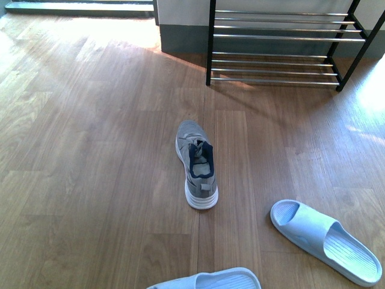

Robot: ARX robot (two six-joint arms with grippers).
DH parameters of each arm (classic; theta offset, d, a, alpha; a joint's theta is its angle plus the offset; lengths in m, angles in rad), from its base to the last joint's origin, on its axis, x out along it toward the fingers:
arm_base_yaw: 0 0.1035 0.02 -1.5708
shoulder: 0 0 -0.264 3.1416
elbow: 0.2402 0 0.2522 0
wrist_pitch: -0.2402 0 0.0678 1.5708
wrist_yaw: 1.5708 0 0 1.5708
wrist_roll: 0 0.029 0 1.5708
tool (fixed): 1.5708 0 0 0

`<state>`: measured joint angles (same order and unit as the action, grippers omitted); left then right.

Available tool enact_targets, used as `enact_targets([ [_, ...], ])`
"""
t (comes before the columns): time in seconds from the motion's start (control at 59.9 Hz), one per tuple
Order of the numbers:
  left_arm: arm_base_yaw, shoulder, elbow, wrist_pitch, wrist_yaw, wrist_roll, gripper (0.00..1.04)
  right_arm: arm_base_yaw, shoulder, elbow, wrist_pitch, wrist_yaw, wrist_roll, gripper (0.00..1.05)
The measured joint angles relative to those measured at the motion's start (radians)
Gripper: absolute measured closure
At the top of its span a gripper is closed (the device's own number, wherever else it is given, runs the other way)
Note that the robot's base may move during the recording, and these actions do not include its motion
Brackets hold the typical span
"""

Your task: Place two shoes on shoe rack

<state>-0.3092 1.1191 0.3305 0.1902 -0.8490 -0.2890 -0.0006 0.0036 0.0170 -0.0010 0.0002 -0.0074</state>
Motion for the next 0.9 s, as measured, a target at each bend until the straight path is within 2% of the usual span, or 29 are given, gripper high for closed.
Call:
enact_targets([
  [0.751, 0.002, 0.001, 0.0, 0.0, 0.005, 0.001, 1.03, -0.001, 0.002, 0.001, -0.001, -0.005, 0.0, 0.09],
  [0.801, 0.002, 0.001, 0.0, 0.0, 0.004, 0.0, 1.03, -0.01, 0.053, 0.028, -0.064, -0.154, -0.013, 0.09],
  [0.834, 0.002, 0.001, 0.0, 0.0, 0.003, 0.0, 1.03, 0.022, 0.121, 0.044, -0.068, -0.213, -0.016, 0.09],
  [0.901, 0.001, 0.001, 0.0, 0.0, 0.005, 0.0, 1.03, 0.153, 0.304, 0.068, 0.011, -0.23, -0.021, 0.09],
])
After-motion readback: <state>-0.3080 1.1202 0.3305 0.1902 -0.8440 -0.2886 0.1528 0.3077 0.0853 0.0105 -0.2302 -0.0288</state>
